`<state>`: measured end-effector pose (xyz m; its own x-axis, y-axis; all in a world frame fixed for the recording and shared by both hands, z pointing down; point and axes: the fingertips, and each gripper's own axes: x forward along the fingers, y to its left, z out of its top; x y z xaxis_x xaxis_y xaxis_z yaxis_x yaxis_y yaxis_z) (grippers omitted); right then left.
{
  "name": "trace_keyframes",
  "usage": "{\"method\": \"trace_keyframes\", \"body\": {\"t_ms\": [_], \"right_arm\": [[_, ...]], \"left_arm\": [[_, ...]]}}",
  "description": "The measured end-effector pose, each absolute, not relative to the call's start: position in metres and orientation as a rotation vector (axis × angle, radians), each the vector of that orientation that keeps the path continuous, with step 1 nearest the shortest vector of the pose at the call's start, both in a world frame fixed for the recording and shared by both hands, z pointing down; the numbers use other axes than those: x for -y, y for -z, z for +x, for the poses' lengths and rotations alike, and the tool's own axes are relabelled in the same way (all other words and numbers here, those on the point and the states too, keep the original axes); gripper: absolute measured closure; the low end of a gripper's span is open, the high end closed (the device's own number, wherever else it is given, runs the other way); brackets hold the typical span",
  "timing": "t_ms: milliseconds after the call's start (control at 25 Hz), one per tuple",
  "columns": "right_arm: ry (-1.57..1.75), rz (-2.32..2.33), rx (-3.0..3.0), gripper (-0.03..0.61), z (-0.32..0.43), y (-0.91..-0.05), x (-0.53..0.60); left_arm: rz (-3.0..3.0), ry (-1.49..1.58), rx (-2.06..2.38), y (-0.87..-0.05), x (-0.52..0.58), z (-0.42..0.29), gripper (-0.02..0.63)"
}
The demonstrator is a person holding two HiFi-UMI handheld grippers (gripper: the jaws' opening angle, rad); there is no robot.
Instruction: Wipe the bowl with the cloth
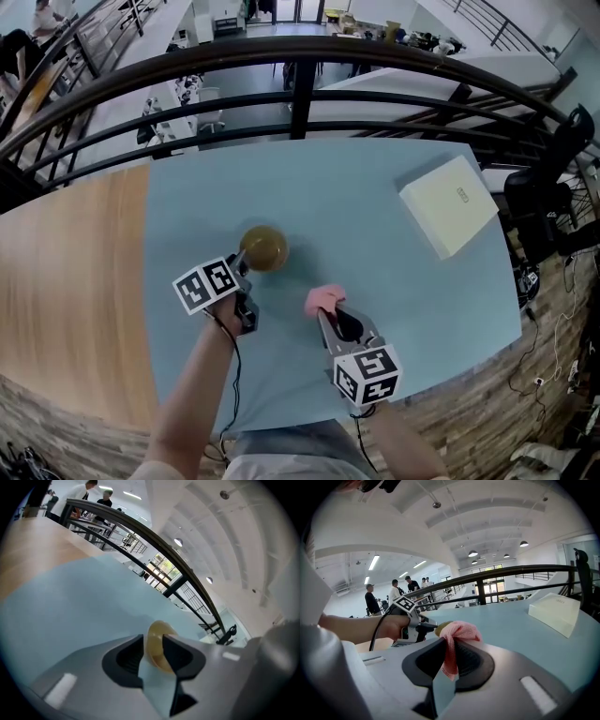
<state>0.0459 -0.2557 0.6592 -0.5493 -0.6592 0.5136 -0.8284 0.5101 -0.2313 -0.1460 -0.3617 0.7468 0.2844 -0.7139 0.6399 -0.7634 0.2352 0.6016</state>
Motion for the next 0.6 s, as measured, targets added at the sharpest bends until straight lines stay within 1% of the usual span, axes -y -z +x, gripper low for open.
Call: {"method": "trace_keyframes", "body": {"t_ms": [160,400,600], "right_arm": [[-0.626,1.254,2.405,0.531,0.047,-0.643,0.255],[-0.57,1.298,2.436,0.529,0.044,-0.594,0.247],[-0.527,1.331,2.472,0.529,0.04,-0.548,0.242]], "left_arm": [[1.51,-0.062,1.468,-0.73,0.354,-0.15,0.486],[1.701,-0.063,1.477,-0.667,0.33,-0.141,0.491],[1.88,-0.011,1.473,-0.6,0.306,-0.134,0.531]]}}
